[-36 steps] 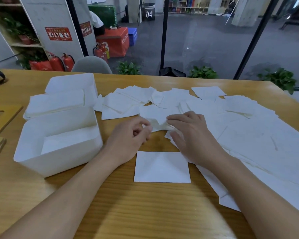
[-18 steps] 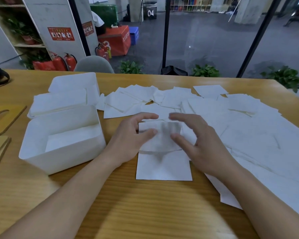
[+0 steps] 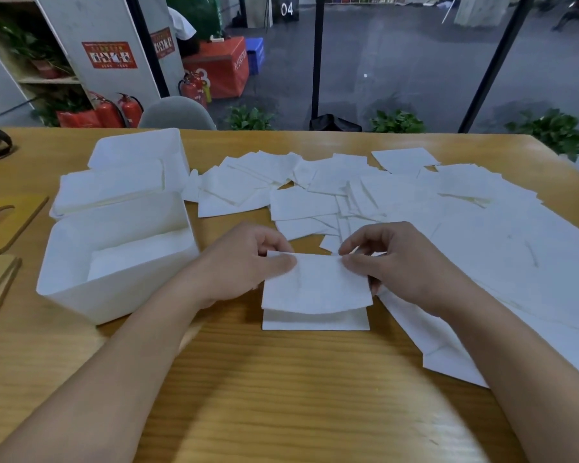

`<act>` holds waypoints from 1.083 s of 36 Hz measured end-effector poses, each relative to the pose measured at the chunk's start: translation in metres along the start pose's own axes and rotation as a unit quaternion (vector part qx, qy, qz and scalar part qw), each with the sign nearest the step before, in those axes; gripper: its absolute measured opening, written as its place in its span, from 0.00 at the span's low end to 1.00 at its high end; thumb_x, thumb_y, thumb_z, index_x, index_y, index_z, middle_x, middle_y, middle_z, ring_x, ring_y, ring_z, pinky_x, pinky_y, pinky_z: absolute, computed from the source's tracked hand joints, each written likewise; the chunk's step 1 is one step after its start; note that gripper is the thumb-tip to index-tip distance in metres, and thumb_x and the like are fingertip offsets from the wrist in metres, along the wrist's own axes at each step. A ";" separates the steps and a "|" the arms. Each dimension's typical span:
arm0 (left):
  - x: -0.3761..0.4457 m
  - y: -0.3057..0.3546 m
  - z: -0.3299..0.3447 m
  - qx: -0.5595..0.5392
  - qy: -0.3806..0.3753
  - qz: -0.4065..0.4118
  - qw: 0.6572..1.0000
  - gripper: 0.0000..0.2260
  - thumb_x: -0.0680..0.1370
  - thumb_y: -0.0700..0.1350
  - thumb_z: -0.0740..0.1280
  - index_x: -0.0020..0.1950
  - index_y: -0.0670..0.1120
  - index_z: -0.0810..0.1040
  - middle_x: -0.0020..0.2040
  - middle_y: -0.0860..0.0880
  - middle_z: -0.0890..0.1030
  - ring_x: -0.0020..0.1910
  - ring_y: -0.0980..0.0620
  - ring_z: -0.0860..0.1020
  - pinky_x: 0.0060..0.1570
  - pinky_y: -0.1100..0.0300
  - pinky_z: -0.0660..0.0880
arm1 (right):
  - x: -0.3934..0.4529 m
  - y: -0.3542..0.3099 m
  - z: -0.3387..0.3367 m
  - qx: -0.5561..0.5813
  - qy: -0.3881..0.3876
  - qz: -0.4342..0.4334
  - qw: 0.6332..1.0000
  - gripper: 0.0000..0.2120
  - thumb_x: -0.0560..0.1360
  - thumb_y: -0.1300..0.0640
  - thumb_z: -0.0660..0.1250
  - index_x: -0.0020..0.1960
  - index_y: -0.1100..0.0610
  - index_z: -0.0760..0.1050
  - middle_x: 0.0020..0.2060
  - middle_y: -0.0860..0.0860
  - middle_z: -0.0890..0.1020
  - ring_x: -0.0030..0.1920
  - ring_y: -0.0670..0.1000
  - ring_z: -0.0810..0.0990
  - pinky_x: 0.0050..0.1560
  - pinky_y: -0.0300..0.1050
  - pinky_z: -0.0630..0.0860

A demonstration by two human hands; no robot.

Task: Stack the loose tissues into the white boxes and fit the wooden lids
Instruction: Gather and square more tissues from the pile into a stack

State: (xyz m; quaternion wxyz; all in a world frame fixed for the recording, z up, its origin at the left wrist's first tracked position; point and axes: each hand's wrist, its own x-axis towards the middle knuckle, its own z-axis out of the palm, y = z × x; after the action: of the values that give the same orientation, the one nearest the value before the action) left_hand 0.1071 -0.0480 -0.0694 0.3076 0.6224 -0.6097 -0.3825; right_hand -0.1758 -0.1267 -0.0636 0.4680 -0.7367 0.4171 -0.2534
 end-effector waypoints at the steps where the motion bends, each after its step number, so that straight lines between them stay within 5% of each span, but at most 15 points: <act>1: -0.001 0.001 -0.001 -0.012 -0.015 -0.002 1.000 0.06 0.81 0.55 0.75 0.50 0.53 0.87 0.34 0.52 0.79 0.33 0.53 0.76 0.37 0.56 0.74 | 0.000 0.000 0.000 -0.005 -0.012 0.010 1.000 0.04 0.79 0.57 0.78 0.47 0.49 0.88 0.41 0.53 0.86 0.33 0.56 0.87 0.36 0.40 0.81; 7: -0.003 0.001 -0.001 0.080 -0.042 0.006 0.996 0.04 0.80 0.53 0.75 0.51 0.58 0.82 0.32 0.52 0.82 0.30 0.56 0.78 0.42 0.53 0.76 | 0.002 0.005 0.004 -0.070 -0.013 0.028 0.997 0.05 0.76 0.55 0.81 0.45 0.50 0.85 0.37 0.51 0.86 0.32 0.56 0.88 0.39 0.52 0.87; 13: -0.002 0.001 -0.002 0.093 -0.047 -0.002 0.995 0.06 0.80 0.54 0.76 0.52 0.59 0.80 0.31 0.53 0.79 0.29 0.56 0.76 0.40 0.52 0.74 | 0.000 0.005 0.011 -0.125 -0.016 0.009 0.992 0.07 0.76 0.55 0.81 0.43 0.50 0.84 0.34 0.49 0.85 0.30 0.51 0.87 0.32 0.42 0.82; 19: 0.001 -0.004 0.001 0.161 0.003 0.004 0.987 0.09 0.76 0.59 0.79 0.50 0.60 0.81 0.35 0.54 0.81 0.30 0.61 0.76 0.38 0.62 0.71 | -0.001 0.005 0.013 -0.168 0.000 -0.008 0.986 0.08 0.73 0.54 0.82 0.41 0.47 0.83 0.34 0.44 0.84 0.28 0.42 0.78 0.30 0.32 0.71; 24: 0.007 -0.007 0.009 0.176 0.138 0.063 0.973 0.09 0.76 0.62 0.76 0.46 0.60 0.81 0.45 0.59 0.79 0.41 0.59 0.76 0.38 0.67 0.70 | -0.001 0.004 0.014 -0.193 0.002 -0.017 0.981 0.07 0.74 0.51 0.81 0.42 0.43 0.84 0.39 0.41 0.84 0.36 0.42 0.80 0.36 0.36 0.76; 27: 0.020 -0.006 0.016 0.191 0.185 0.098 0.959 0.02 0.83 0.53 0.73 0.52 0.60 0.83 0.51 0.62 0.79 0.54 0.60 0.78 0.50 0.69 0.70 | -0.002 0.005 0.018 -0.190 0.005 -0.029 0.981 0.07 0.75 0.51 0.80 0.42 0.42 0.84 0.42 0.42 0.84 0.40 0.43 0.82 0.42 0.44 0.81; 29: 0.030 -0.008 0.017 0.216 0.184 0.098 0.954 0.06 0.86 0.50 0.70 0.61 0.56 0.86 0.64 0.61 0.80 0.67 0.59 0.75 0.62 0.74 0.63 | -0.002 0.005 0.023 -0.191 0.004 -0.036 0.981 0.07 0.75 0.51 0.79 0.42 0.42 0.84 0.41 0.41 0.84 0.40 0.43 0.82 0.42 0.46 0.82; 33: 0.043 -0.008 0.017 0.258 0.172 0.083 0.947 0.10 0.87 0.48 0.67 0.61 0.53 0.89 0.78 0.55 0.77 0.77 0.50 0.67 0.74 0.57 0.65 | -0.004 0.004 0.032 -0.209 -0.003 -0.056 0.976 0.06 0.77 0.50 0.77 0.43 0.42 0.83 0.42 0.41 0.84 0.44 0.43 0.81 0.45 0.47 0.82; 39: 0.043 -0.012 0.020 0.272 0.155 0.081 0.946 0.14 0.89 0.44 0.62 0.68 0.48 0.86 0.69 0.54 0.84 0.73 0.47 0.73 0.73 0.48 0.69 | -0.005 0.004 0.031 -0.222 -0.012 -0.070 0.972 0.05 0.77 0.48 0.77 0.44 0.42 0.83 0.43 0.40 0.83 0.46 0.42 0.80 0.45 0.44 0.81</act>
State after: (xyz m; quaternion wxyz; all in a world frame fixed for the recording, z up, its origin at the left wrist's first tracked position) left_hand 0.0954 -0.0881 -0.0944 0.2475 0.6825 -0.6837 -0.0743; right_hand -0.1557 -0.1085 -0.0802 0.2787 -0.8525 0.4049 -0.1777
